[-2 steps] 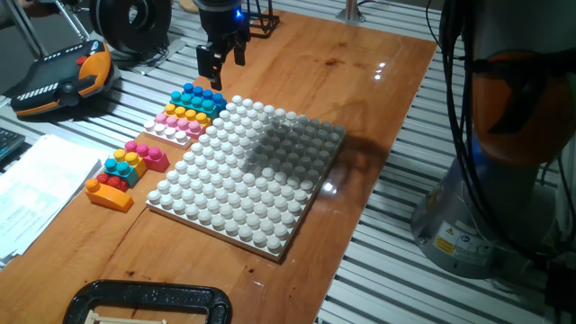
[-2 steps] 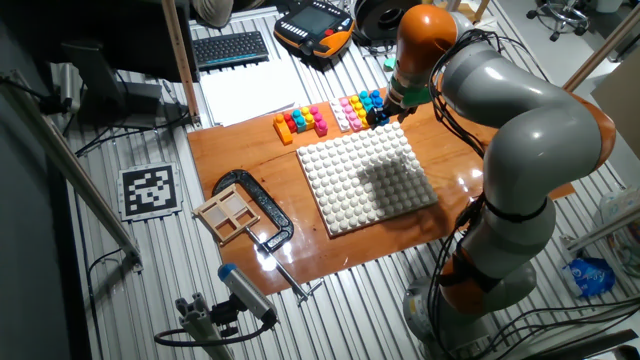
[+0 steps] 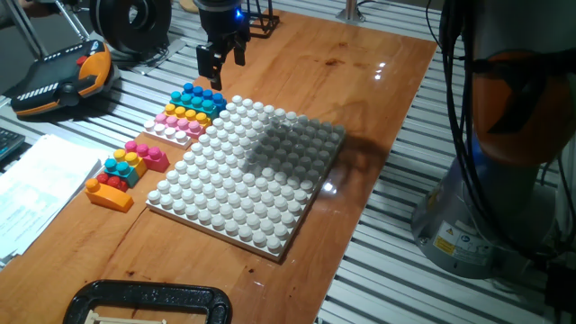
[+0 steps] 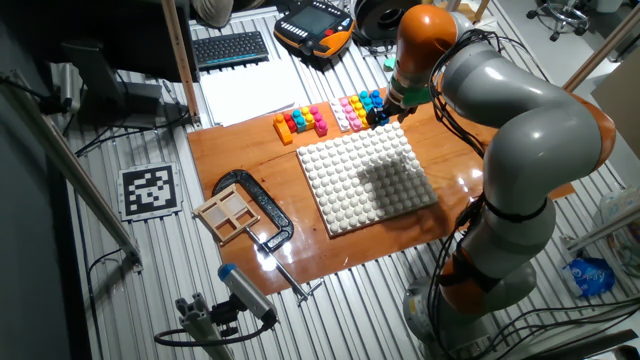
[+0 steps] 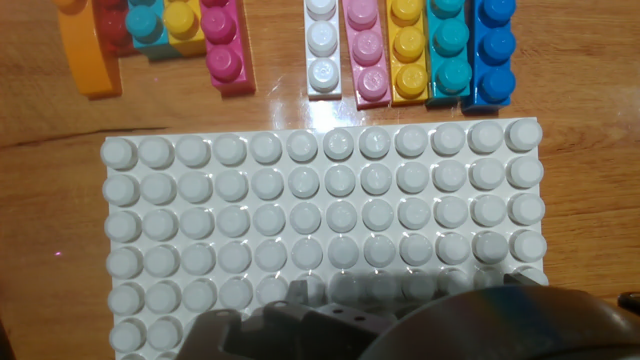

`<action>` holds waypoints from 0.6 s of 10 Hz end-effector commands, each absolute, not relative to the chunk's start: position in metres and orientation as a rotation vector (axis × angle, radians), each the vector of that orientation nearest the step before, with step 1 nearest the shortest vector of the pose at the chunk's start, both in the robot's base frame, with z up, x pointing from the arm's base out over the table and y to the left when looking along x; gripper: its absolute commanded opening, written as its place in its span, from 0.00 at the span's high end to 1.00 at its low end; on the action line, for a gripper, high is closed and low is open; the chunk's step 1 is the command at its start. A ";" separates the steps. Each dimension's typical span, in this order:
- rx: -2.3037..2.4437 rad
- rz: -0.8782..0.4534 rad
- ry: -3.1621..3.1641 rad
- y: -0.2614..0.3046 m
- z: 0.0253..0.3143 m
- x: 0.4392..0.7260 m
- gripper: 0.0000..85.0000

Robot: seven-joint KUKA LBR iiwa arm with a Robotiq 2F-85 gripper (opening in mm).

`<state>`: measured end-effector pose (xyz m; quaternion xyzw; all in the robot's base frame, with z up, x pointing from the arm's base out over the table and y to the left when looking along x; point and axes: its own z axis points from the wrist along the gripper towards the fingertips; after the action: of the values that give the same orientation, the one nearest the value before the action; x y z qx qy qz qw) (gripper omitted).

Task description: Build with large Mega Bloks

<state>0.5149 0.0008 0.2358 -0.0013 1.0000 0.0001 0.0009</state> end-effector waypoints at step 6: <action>-0.064 0.103 3.176 -0.001 0.239 0.514 1.00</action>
<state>0.5145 -0.0010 0.2387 -0.0203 0.9991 0.0325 -0.0183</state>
